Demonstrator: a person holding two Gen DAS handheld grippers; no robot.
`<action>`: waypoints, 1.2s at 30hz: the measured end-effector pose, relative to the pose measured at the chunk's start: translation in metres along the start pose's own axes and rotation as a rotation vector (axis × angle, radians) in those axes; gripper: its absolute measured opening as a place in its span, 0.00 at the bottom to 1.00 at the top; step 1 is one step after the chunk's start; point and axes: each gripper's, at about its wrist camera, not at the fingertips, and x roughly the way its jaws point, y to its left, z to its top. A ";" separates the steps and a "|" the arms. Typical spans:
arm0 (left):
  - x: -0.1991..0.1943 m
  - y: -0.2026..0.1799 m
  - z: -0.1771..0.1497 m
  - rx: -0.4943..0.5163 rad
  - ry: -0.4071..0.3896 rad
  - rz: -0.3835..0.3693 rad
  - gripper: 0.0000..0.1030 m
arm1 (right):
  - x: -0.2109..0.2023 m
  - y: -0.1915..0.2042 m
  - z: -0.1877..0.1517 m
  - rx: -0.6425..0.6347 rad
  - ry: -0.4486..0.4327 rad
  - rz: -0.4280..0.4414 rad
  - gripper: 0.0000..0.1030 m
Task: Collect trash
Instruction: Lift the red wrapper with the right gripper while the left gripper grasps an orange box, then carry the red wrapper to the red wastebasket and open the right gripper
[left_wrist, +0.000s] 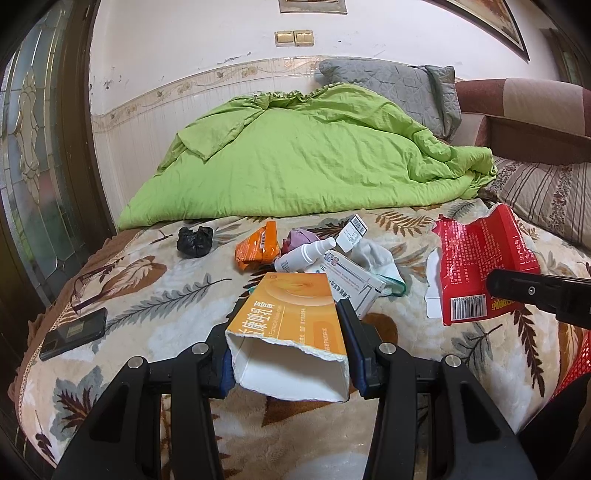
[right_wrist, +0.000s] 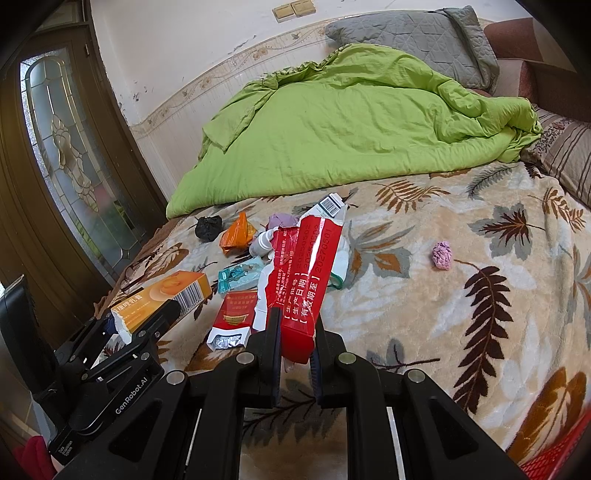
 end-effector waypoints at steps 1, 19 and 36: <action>0.000 0.000 0.000 0.001 -0.002 0.002 0.45 | 0.000 0.000 0.000 0.000 0.000 0.000 0.14; 0.001 0.002 0.001 -0.003 0.000 0.001 0.45 | 0.000 0.000 0.000 0.001 0.000 0.000 0.14; -0.015 -0.019 0.000 -0.023 -0.016 -0.148 0.45 | -0.013 -0.008 0.000 0.068 -0.007 0.027 0.14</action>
